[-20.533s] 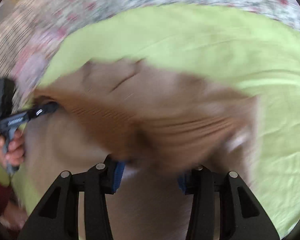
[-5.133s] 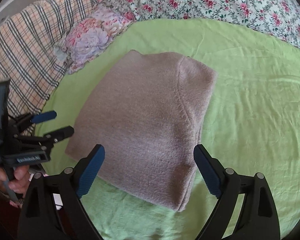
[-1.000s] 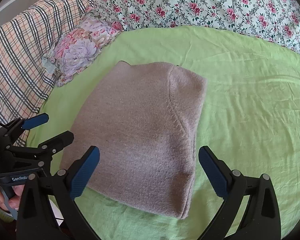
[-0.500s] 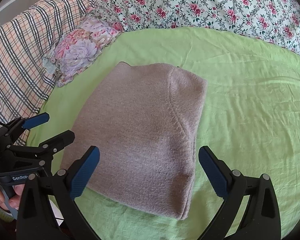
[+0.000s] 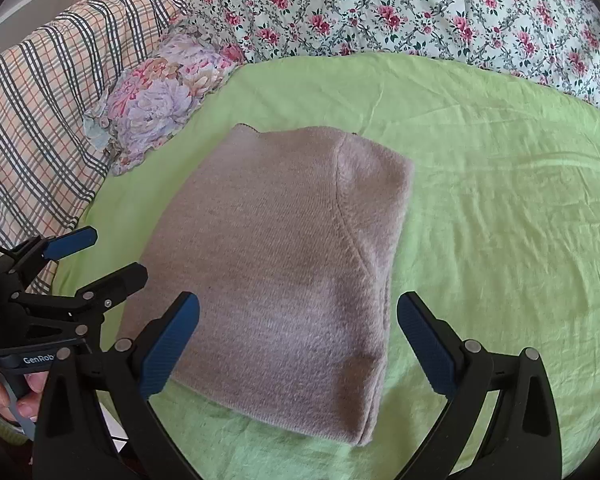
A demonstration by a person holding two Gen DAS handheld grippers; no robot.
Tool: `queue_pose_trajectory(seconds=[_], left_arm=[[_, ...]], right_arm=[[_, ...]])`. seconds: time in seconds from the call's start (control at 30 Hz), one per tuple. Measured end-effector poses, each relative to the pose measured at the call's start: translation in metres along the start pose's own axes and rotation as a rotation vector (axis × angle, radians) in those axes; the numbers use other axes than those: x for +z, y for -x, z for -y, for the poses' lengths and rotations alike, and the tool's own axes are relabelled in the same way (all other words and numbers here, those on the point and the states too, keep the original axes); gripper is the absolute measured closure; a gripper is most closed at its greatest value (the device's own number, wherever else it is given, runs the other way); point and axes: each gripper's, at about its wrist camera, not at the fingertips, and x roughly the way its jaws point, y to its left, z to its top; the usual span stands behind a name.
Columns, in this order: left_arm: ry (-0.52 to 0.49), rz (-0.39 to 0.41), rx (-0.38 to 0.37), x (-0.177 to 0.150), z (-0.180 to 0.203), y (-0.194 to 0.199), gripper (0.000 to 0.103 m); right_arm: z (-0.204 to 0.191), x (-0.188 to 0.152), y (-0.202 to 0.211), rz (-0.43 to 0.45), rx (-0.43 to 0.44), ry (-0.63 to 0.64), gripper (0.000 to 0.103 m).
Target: Fold small clothes
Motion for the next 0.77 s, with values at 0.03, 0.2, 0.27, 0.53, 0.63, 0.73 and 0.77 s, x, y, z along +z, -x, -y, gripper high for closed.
queue_pose_trajectory(seconds=[0.03,0.2,0.27,0.53,0.63,0.73,0.77], left_arm=[[0.005,-0.003,-0.003,0.001,-0.001,-0.002,0.01],[0.005,0.006,0.008,0.009,-0.003,-0.007,0.01],[0.006,0.006,0.008,0.012,-0.003,-0.009,0.01],[0.007,-0.004,0.019,0.016,-0.005,-0.014,0.01],[0.009,-0.006,0.027,0.016,-0.007,-0.014,0.01],[0.008,-0.006,0.033,0.016,-0.008,-0.014,0.01],[0.01,-0.006,0.034,0.015,-0.007,-0.014,0.01]], right_arm=[[0.001,0.002,-0.001,0.003,0.0,0.0,0.004],[0.008,0.01,-0.002,0.014,0.002,-0.004,0.004],[0.009,0.011,-0.004,0.014,0.001,-0.007,0.004],[0.008,0.011,-0.008,0.007,0.003,-0.013,0.004],[0.006,0.009,-0.008,0.007,0.0,-0.015,0.004],[0.005,0.008,-0.01,0.007,-0.002,-0.014,0.004],[0.004,0.008,-0.011,0.009,-0.001,-0.013,0.004]])
